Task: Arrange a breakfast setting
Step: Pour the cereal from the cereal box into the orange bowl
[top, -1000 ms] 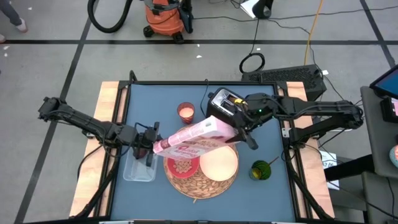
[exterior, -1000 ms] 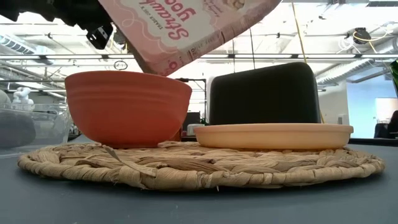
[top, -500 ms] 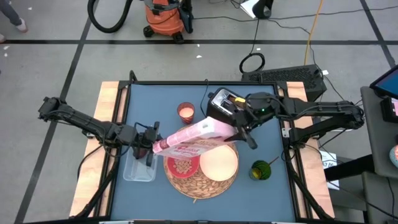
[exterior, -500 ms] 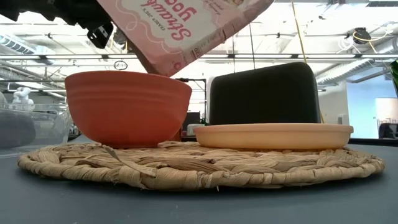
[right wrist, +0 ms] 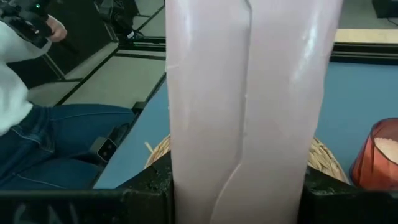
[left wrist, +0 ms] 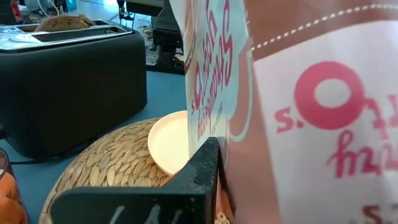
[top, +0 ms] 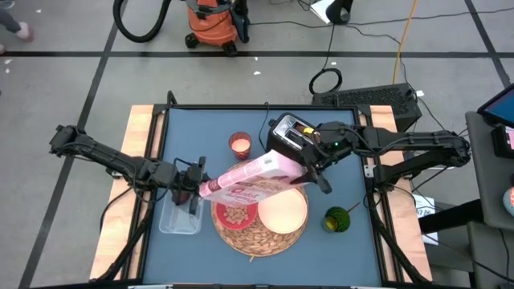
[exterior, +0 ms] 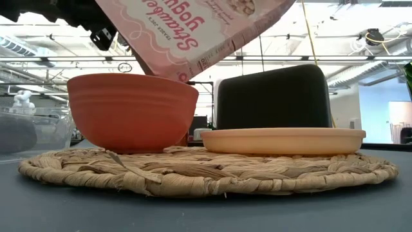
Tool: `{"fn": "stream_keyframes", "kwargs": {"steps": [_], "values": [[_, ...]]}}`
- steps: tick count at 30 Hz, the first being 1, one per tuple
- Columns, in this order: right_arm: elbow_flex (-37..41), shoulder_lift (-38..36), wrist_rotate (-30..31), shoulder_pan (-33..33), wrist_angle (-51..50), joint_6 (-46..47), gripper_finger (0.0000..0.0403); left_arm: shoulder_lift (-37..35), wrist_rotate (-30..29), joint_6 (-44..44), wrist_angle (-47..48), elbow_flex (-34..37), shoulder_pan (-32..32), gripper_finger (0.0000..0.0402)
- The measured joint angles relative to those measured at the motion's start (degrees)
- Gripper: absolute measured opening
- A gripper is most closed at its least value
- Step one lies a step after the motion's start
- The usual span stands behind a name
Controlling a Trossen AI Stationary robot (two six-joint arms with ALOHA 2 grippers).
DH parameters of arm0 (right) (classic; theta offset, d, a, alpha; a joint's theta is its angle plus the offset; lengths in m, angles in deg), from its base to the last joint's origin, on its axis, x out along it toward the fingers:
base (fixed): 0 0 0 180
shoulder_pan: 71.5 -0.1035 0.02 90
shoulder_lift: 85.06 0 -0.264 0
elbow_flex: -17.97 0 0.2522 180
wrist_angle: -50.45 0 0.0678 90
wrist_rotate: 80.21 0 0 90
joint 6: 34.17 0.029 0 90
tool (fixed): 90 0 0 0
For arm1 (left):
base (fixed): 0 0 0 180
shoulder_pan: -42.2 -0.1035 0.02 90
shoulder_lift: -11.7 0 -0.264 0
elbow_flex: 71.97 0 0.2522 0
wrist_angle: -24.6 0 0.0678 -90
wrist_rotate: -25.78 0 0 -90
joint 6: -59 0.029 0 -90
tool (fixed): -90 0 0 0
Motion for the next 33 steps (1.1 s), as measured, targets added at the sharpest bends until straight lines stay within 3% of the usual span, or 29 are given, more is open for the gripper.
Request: {"fn": "stream_keyframes", "kwargs": {"steps": [14,24,33], "values": [[0.04,-0.02,-0.15,-0.02,-2.64,1.31,0.0154,0.00,-0.12,3.51,-4.30,0.05,0.02,0.0017],[0.16,0.48,-0.20,-0.02,4.97,1.25,0.0153,-0.11,-1.47,2.57,-0.81,0.00,0.02,0.0017],[0.15,0.57,0.04,-0.02,-1.17,1.80,0.0153,-0.04,-1.49,2.55,0.50,0.00,0.02,0.0017]]}}
